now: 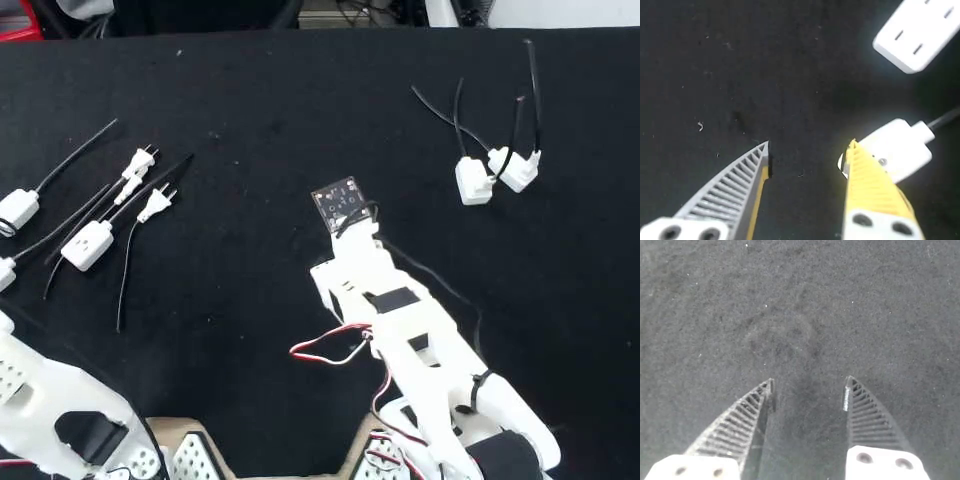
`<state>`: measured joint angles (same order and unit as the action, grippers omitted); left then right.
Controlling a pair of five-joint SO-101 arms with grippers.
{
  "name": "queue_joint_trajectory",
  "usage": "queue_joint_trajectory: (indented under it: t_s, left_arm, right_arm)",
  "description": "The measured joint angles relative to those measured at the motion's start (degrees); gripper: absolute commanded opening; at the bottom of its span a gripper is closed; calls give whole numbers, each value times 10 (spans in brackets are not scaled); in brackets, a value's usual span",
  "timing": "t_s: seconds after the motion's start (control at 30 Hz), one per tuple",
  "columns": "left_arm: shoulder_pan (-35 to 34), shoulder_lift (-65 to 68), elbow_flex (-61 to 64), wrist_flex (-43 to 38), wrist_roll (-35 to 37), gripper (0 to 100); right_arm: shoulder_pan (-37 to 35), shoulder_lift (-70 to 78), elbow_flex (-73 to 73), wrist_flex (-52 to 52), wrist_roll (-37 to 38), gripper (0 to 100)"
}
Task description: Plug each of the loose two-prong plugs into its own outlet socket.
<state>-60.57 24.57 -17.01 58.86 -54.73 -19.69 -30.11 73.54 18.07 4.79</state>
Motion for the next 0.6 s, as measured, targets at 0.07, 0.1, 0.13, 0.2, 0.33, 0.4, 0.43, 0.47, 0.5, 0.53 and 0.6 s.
queue_joint_trajectory:
  t_s: [0.07,0.1,0.13,0.2,0.33,0.4,0.43,0.47,0.5,0.53,0.6]
  left_arm:
    - [-1,0,0,0,14,245]
    - [-1,0,0,0,18,246]
    - [-1,0,0,0,18,246]
    - [-1,0,0,4,19,246]
    - [-1,5,0,45,6,242]
    - [2,25,-1,47,0,242]
    - [5,37,-2,47,-3,242]
    - [8,43,-3,49,-4,242]
    - [11,48,-8,54,-4,242]
    - [11,54,-16,62,-4,242]
    - [11,60,-24,91,-4,242]
  right_arm:
    - [0,0,0,0,0,204]
    - [0,0,0,0,0,204]
    - [0,0,0,0,0,204]
    - [0,0,0,0,0,204]
    - [0,0,0,0,0,204]
    - [0,0,0,0,0,204]
    - [0,0,0,0,0,204]
    - [0,0,0,0,0,204]
    - [0,0,0,0,0,204]
    - [0,-1,0,0,0,204]
    - [0,-1,0,0,0,204]
